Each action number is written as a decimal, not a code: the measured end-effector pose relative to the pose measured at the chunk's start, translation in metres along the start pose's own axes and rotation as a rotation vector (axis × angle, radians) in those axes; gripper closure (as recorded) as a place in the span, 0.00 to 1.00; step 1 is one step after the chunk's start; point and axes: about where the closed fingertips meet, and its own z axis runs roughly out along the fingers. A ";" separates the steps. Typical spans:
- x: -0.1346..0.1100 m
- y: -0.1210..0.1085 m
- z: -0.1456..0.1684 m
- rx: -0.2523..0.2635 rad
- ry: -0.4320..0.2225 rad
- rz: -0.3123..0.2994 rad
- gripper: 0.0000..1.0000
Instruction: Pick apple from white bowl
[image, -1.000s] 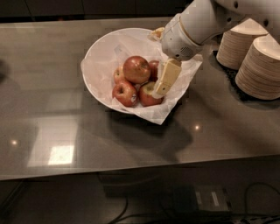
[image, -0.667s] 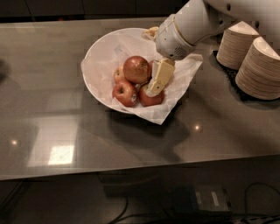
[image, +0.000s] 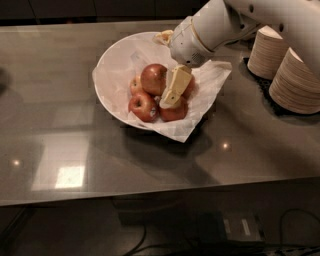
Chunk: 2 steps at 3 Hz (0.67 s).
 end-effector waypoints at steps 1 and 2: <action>-0.003 0.001 0.012 -0.036 -0.023 -0.004 0.00; -0.003 0.004 0.022 -0.067 -0.038 0.003 0.00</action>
Offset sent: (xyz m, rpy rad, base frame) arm 0.0018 0.0177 -0.0257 0.0265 0.0981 0.0681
